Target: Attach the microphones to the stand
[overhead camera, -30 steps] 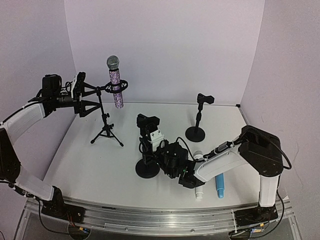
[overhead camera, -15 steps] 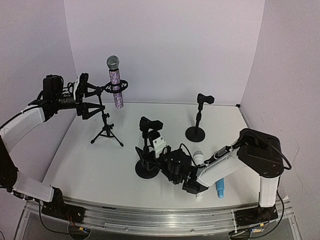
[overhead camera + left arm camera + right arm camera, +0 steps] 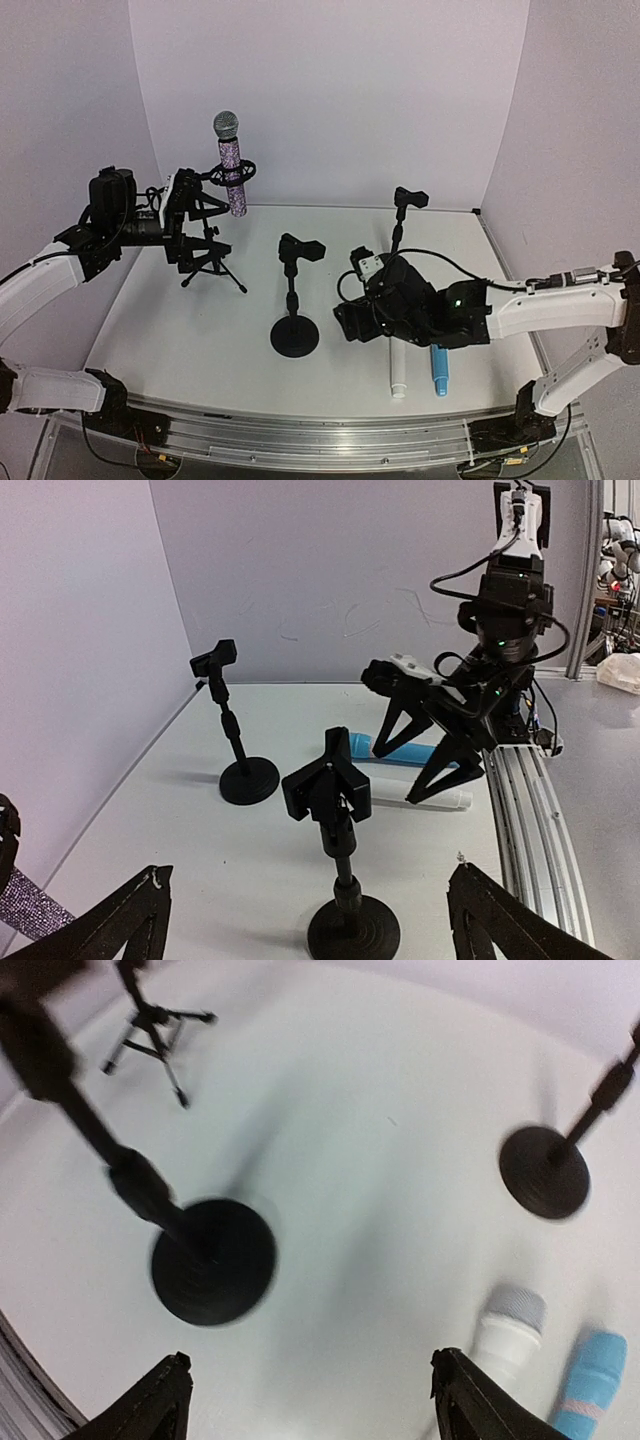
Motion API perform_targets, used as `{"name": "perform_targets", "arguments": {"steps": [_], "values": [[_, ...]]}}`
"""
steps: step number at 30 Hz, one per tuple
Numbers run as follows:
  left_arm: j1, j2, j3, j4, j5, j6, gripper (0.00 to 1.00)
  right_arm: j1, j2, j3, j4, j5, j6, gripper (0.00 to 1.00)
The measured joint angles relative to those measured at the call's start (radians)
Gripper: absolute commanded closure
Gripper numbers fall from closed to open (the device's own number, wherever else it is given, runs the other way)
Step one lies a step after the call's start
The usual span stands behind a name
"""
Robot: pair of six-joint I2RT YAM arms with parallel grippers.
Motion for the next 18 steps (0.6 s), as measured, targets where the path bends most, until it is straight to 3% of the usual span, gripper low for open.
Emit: {"name": "perform_targets", "arguments": {"steps": [5,8,18], "values": [[-0.032,0.005,0.0,-0.019,-0.037,-0.001,0.03,-0.195,0.025,0.103,-0.436,-0.085,0.18,0.2],[-0.062,0.02,0.005,-0.059,-0.056,0.008,0.01,-0.31,0.084,0.199,-0.614,-0.141,0.234,0.16],[-0.131,0.048,0.01,-0.142,-0.091,0.041,0.01,-0.449,0.35,0.396,-0.799,-0.373,0.284,0.33]]}}
